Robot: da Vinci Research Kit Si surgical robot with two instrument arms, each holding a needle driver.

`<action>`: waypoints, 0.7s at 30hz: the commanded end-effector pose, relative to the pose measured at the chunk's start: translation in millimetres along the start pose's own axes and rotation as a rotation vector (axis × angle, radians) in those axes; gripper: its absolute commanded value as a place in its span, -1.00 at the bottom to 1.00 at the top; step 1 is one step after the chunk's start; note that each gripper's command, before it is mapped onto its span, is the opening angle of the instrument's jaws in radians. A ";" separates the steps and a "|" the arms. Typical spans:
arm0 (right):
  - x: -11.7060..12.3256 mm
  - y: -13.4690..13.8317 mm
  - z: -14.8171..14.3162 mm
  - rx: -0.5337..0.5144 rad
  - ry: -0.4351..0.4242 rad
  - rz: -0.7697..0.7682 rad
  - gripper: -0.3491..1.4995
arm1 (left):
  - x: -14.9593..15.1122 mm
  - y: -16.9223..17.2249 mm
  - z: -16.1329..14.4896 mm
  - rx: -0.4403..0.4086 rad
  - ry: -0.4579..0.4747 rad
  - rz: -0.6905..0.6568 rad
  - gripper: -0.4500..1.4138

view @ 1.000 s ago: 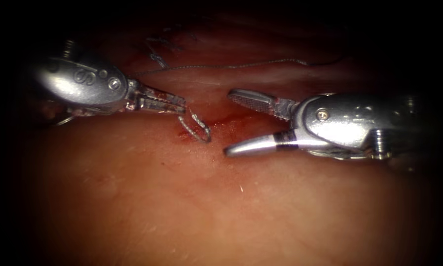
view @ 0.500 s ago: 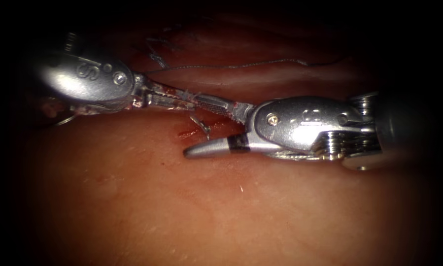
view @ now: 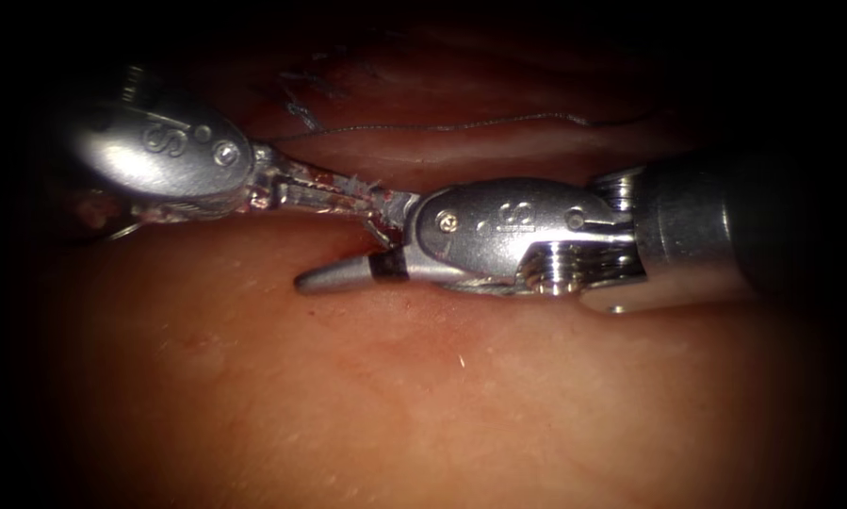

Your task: Wound Closure

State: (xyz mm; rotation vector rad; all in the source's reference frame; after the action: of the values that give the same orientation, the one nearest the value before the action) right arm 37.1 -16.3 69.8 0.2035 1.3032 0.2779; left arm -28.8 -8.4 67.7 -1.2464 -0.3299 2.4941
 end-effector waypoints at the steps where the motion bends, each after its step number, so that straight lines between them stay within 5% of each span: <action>1: -0.4 -0.1 0.8 0.000 0.001 -0.001 0.97 | -0.3 0.3 0.7 -0.003 0.001 0.000 -1.00; 21: -1.0 -0.4 2.1 0.018 -0.019 -0.009 0.80 | -0.3 0.3 0.7 -0.003 0.001 0.000 -1.00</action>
State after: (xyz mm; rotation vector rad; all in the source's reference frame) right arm 38.3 -16.8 70.9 0.2140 1.2814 0.2554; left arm -28.8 -8.4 67.7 -1.2474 -0.3322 2.4943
